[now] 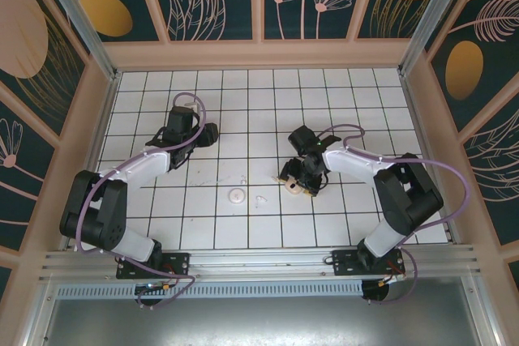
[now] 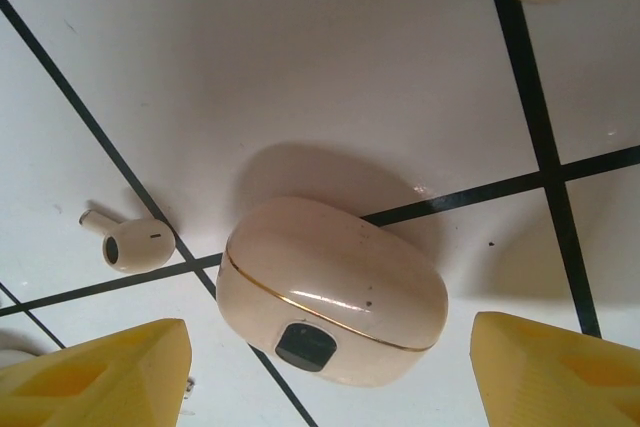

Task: Insert the wireless bluetooth earbuds into the charging case

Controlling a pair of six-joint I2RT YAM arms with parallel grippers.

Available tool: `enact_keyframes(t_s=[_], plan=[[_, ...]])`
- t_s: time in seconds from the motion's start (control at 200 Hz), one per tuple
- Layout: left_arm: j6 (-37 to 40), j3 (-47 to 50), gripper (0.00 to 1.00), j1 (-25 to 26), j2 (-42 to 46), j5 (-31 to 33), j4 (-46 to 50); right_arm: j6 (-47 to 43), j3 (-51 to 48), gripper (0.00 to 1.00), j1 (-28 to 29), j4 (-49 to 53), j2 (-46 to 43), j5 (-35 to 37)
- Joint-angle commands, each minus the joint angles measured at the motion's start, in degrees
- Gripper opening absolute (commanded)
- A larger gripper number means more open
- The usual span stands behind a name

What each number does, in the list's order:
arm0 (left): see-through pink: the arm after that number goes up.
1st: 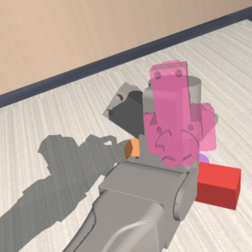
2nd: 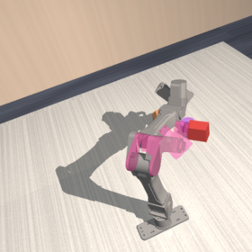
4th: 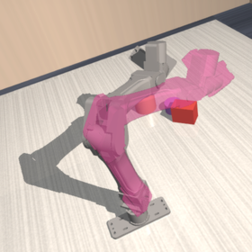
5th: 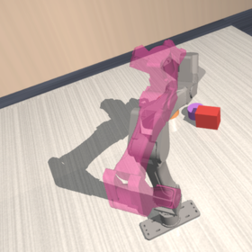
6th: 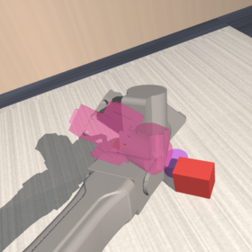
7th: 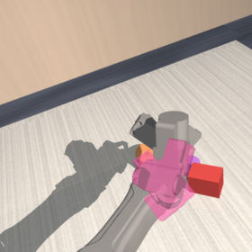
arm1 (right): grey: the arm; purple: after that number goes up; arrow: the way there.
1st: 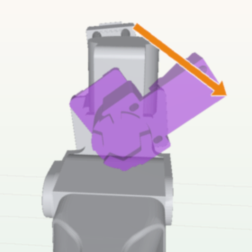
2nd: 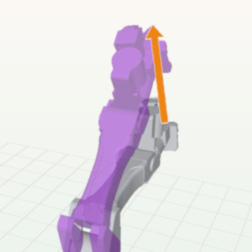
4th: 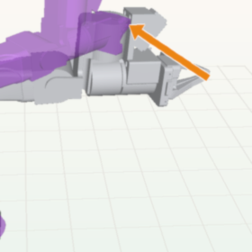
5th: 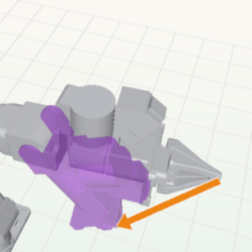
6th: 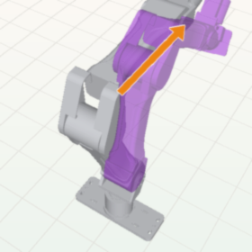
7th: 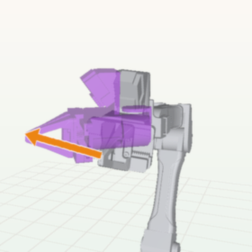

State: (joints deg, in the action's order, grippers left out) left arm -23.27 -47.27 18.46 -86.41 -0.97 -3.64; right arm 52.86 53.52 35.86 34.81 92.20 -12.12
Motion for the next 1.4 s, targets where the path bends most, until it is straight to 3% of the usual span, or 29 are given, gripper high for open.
enact_keyframes(t_s=[0.0,0.32,0.726,1.396], plan=[[-0.5,-0.6,0.62,0.5,-0.9,0.5,0.4,-1.0,1.0,0.74,0.3,-0.9,0.9,0.6],[-1.2,0.3,0.62,0.5,-1.0,1.0,-0.2,-3.4,4.7,0.74,-0.7,-2.2,0.9,2.0],[-1.0,-0.6,0.62,0.5,-2.0,0.7,0.5,-3.8,5.1,0.71,1.3,8.3,1.7,3.7],[-0.6,0.7,0.63,0.5,-1.5,1.0,0.7,-6.1,8.4,0.67,2.8,7.6,9.1,4.5]])
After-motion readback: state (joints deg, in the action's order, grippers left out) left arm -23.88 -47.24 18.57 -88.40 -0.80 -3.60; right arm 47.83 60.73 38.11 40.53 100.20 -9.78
